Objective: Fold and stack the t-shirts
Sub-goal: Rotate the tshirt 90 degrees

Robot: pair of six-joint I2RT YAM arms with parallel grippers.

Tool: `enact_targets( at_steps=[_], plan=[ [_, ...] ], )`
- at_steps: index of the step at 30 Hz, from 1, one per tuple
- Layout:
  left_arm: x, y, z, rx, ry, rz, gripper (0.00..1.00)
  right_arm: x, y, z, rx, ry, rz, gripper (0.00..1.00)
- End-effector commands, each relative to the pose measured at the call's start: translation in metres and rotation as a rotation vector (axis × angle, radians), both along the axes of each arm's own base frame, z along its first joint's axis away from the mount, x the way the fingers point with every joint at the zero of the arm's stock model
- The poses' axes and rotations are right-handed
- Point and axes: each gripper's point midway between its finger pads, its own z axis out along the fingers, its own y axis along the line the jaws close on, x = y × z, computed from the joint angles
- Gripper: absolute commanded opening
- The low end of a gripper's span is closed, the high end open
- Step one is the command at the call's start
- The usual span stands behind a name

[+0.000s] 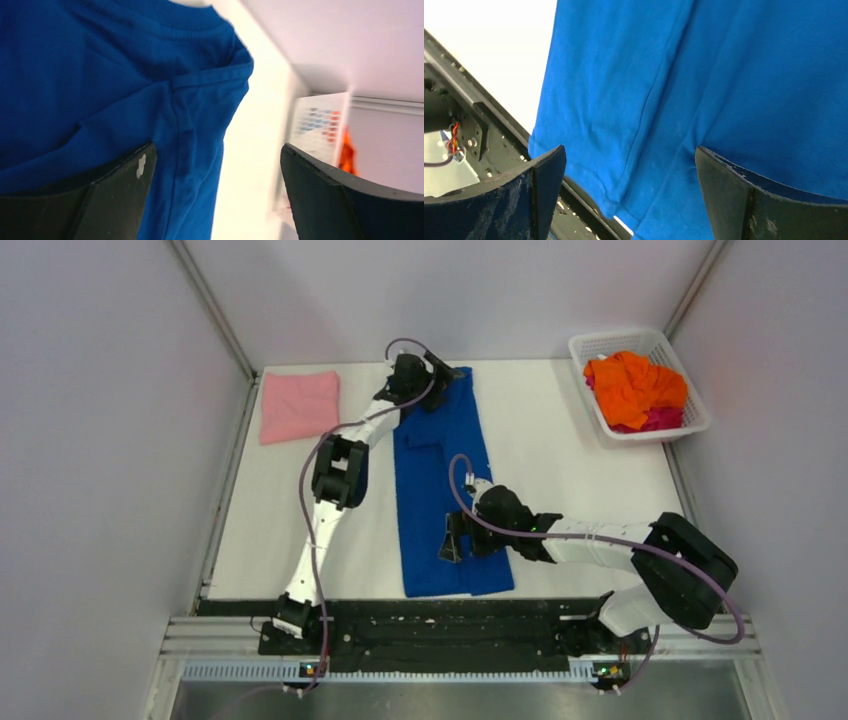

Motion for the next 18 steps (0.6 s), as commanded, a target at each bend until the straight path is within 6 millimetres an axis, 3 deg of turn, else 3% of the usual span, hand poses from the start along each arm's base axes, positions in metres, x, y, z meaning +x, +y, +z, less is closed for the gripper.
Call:
enact_targets(
  at_steps=[1, 4, 7, 10, 15, 17, 18],
  plan=[
    [0.028, -0.039, 0.009, -0.32, -0.099, 0.033, 0.99, -0.001, 0.035, 0.028, 0.115, -0.042, 0.141, 0.99],
    [0.041, -0.047, 0.03, -0.355, -0.209, 0.041, 0.99, 0.013, 0.031, 0.038, 0.079, -0.105, 0.103, 0.99],
    [0.047, -0.037, 0.049, -0.263, -0.26, 0.078, 0.99, 0.023, 0.017, 0.06, 0.076, -0.185, 0.027, 0.99],
    [0.038, -0.034, 0.088, -0.165, -0.323, 0.018, 0.99, 0.03, -0.003, 0.076, 0.077, -0.234, -0.096, 0.99],
    [-0.021, -0.048, 0.199, -0.044, -0.474, -0.179, 0.99, 0.033, -0.042, 0.087, 0.089, -0.261, -0.293, 0.99],
    [-0.054, -0.047, 0.231, 0.04, -0.507, -0.245, 0.99, 0.028, -0.055, 0.084, 0.078, -0.243, -0.337, 0.99],
    [-0.075, -0.044, 0.229, 0.1, -0.48, -0.285, 0.99, 0.024, -0.061, 0.082, 0.067, -0.23, -0.344, 0.99]
  ],
)
